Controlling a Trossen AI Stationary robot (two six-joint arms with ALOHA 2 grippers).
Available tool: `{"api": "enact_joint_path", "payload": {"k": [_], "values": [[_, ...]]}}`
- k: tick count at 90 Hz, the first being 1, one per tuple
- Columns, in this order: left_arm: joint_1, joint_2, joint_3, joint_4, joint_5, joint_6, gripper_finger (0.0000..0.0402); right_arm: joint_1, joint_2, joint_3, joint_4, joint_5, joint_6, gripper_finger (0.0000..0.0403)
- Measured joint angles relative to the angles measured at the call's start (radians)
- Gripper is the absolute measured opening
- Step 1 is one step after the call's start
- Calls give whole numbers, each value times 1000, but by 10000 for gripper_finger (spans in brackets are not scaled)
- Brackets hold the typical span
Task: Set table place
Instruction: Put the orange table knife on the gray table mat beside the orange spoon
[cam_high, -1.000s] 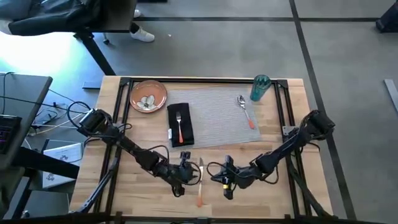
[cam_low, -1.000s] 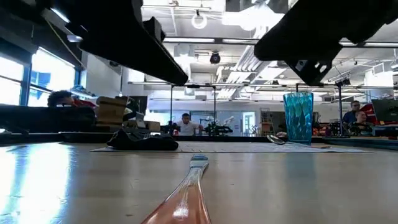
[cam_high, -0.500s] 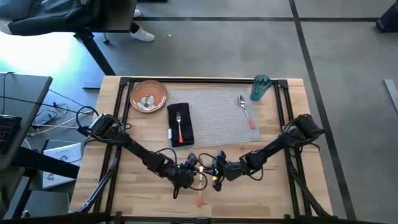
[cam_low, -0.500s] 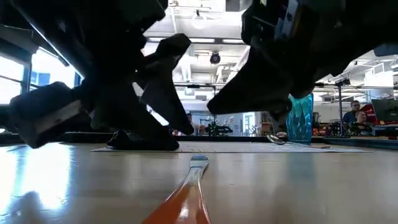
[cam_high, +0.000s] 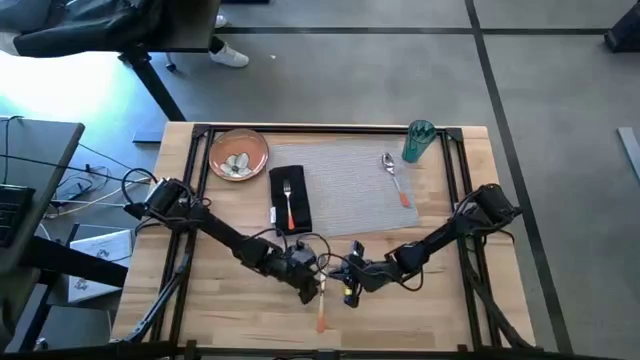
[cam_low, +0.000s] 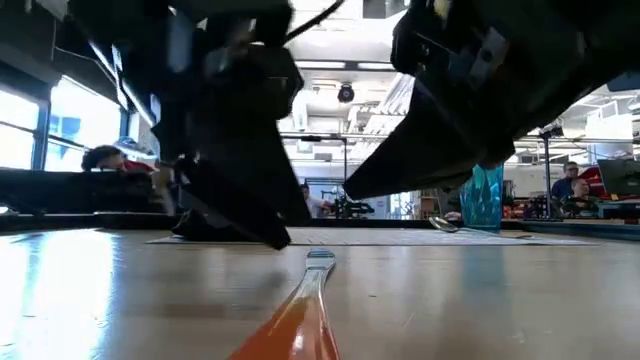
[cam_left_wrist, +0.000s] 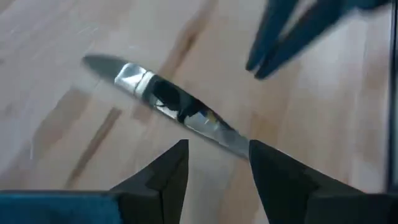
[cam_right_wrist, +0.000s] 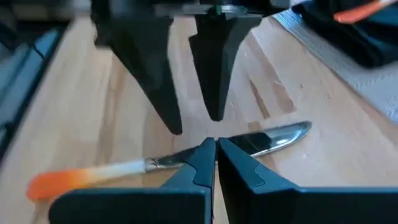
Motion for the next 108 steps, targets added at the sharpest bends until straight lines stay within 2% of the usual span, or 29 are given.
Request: {"api": "enact_joint_path", "payload": {"k": [11,24,40,53,67,85,108], "values": [[20,2,0,-5,-65,-124,148,-11,0,0,3,0,-91,0],[35,10,0,-2,-102,-199,147,-32,48,0,54,41,-130,0],[35,10,0,-4,-103,-201,147,-33,120,0,144,48,-148,0],[35,10,0,-8,-105,-201,146,-19,131,0,155,131,-136,0],[40,10,0,-22,-106,-201,146,-29,131,0,141,93,-135,0],[40,18,0,-18,-106,-201,146,-29,132,0,92,94,-113,0],[39,21,0,-20,-104,-201,146,-29,140,0,180,80,-147,0]]}}
